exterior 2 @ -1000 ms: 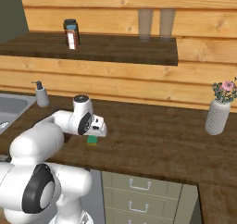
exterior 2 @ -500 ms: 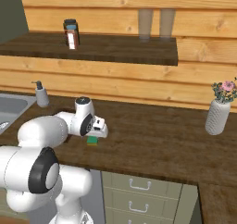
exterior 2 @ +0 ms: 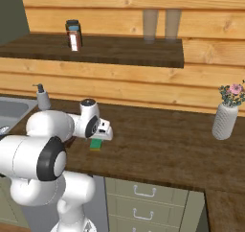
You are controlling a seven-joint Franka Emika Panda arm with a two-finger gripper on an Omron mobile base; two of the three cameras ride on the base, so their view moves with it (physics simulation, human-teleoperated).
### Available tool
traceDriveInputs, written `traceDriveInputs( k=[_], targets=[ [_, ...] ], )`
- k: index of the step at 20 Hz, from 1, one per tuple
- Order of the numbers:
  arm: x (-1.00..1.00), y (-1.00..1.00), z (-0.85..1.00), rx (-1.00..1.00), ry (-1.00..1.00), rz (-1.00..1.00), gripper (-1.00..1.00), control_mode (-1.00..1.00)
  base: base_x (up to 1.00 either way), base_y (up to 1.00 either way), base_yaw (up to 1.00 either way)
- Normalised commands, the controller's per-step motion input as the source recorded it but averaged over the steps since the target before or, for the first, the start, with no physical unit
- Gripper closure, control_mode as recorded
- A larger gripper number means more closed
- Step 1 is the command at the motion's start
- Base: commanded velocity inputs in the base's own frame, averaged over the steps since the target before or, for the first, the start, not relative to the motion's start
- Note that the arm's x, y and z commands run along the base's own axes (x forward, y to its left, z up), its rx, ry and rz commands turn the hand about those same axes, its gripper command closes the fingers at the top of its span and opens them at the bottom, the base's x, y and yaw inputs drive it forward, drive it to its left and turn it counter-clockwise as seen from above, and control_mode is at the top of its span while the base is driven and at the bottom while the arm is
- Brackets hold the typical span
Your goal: Pick up the sponge from the counter and clean the cutting board by briefly scrubbing or pressing down on the cutting board. Once finished, release the sponge.
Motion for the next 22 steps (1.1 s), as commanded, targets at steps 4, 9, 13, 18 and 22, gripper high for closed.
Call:
traceDriveInputs(
  k=[4, 9, 13, 18, 22],
  targets=[
    [0.04, 0.02, -0.28, 0.0, 0.02, 0.0, -1.0, -1.0, 0.0, 0.0, 0.0],
    [0.05, 0.0, -0.28, 0.0, 0.0, 0.0, -1.0, -1.0, 0.0, 0.0, 0.0],
    [0.0, 0.01, -0.26, 0.0, 0.0, 0.0, -1.0, -1.0, 0.0, 0.0, 0.0],
    [0.06, 0.15, -0.32, 0.0, 0.0, 0.0, 1.0, -1.0, 0.0, 0.0, 0.0],
    [0.08, 0.09, -0.31, 0.0, 0.0, 0.0, 1.0, -1.0, 0.0, 0.0, 0.0]
  ],
)
